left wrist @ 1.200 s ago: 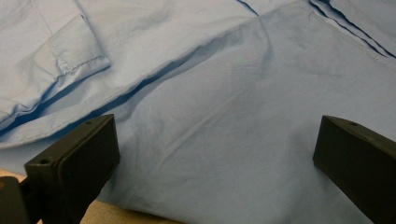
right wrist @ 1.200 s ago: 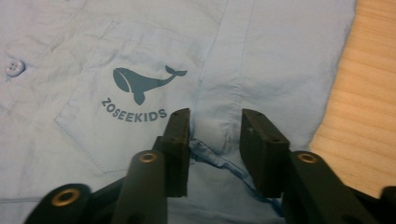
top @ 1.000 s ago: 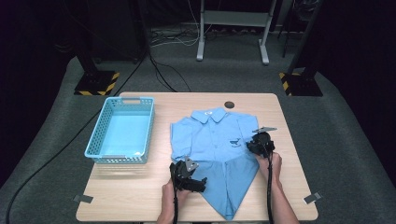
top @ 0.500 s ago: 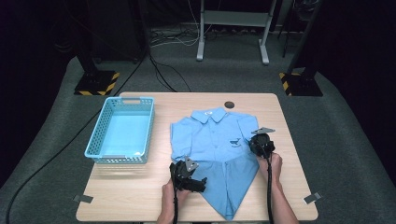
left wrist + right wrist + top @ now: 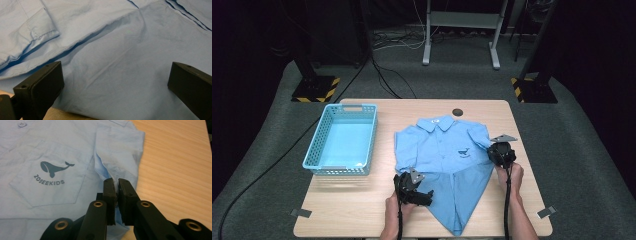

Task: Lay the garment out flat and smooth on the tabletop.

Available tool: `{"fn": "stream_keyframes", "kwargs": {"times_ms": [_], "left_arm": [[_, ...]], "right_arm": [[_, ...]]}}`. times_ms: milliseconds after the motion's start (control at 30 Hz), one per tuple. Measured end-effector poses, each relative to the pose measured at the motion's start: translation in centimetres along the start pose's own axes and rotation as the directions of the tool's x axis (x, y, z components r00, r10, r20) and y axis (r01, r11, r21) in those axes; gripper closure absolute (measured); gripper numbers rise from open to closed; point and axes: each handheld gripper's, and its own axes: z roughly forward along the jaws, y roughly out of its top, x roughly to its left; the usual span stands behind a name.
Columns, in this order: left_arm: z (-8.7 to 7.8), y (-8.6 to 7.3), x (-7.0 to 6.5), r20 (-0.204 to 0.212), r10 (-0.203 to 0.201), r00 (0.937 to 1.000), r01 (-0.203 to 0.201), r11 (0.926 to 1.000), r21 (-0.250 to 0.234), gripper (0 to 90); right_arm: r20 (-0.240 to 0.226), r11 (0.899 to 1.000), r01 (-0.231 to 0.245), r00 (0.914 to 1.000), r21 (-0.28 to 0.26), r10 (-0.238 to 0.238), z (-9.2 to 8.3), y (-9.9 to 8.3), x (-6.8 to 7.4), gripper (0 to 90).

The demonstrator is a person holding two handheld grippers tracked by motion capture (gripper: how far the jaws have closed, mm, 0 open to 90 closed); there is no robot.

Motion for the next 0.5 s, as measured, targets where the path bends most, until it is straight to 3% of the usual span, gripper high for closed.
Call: {"fn": "stream_keyframes", "kwargs": {"times_ms": [500], "left_arm": [[0.0,0.0,0.0,-0.002,-0.002,1.0,0.002,1.0,-0.002,0.3]], "right_arm": [[0.041,0.998,-0.068,0.9968,0.0,0.068,-0.5,-1.2,-3.0,84.6]]}}
